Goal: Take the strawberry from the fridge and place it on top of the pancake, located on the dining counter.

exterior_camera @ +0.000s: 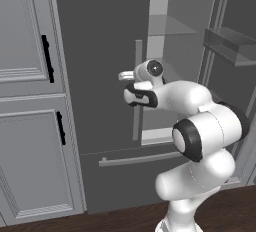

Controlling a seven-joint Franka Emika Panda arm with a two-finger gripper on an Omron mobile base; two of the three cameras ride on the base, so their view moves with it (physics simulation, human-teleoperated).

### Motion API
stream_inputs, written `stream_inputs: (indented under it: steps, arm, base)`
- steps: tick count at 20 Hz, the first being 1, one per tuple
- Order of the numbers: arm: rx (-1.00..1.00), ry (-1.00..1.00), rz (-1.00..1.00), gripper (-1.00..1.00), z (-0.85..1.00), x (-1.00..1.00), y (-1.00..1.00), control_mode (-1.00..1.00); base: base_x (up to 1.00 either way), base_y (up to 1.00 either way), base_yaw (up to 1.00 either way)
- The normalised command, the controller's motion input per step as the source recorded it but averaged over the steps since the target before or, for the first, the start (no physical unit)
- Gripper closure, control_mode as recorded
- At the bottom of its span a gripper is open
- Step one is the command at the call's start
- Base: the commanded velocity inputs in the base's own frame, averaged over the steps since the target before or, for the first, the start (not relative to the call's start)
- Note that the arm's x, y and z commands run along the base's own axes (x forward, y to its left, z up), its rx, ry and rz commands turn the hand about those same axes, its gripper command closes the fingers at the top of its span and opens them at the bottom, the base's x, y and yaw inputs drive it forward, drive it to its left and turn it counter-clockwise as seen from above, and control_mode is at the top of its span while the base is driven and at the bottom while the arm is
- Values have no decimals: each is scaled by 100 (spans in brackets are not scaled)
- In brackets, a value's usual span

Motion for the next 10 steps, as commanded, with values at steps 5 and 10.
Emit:
stream_inputs:
  steps: [5, 10]
  arm:
    - [0, 0, -1, 100, -4, 46, 8, -100]
    - [0, -1, 0, 100, 0, 22, 25, -100]
  base:
    - [0, 0, 0]
    - [0, 0, 0]
